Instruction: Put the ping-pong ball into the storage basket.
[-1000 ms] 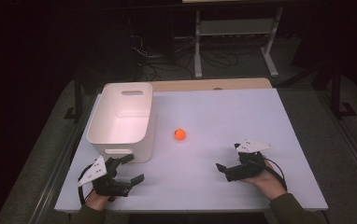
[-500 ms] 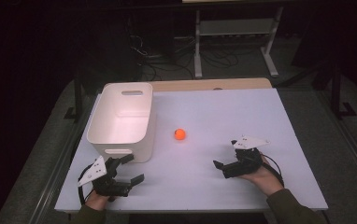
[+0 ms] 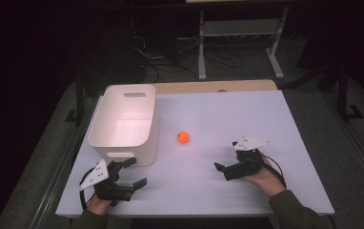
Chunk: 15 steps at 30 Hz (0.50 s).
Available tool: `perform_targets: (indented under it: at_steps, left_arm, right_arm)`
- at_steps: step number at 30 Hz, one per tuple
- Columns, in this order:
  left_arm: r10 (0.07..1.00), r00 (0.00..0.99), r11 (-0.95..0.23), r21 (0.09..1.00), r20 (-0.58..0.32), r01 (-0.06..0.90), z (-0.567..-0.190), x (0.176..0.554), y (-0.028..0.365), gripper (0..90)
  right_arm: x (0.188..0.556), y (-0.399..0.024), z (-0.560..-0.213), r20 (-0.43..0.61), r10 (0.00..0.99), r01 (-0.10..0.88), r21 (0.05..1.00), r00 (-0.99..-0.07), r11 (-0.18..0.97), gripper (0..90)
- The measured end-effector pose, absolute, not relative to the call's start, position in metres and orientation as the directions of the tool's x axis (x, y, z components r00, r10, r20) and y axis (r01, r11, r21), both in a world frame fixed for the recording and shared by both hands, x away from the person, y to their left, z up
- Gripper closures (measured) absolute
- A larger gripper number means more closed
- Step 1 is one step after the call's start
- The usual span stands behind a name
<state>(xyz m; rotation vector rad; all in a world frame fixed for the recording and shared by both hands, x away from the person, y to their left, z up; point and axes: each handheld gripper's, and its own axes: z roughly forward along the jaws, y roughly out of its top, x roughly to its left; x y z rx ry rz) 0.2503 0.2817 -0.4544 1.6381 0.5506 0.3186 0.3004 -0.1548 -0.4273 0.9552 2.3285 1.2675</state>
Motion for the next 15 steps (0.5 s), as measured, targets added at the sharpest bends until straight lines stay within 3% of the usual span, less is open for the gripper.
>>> perform_targets:
  at_steps: [15]
  left_arm:
    - [0.525,0.845,-0.069,0.983,-0.107,0.168,-0.4544,0.2503,0.2815,13.7]
  right_arm:
    - [0.3082,-0.1456,-0.4266,0.027,0.675,0.394,0.829,-0.737,0.397,0.0]
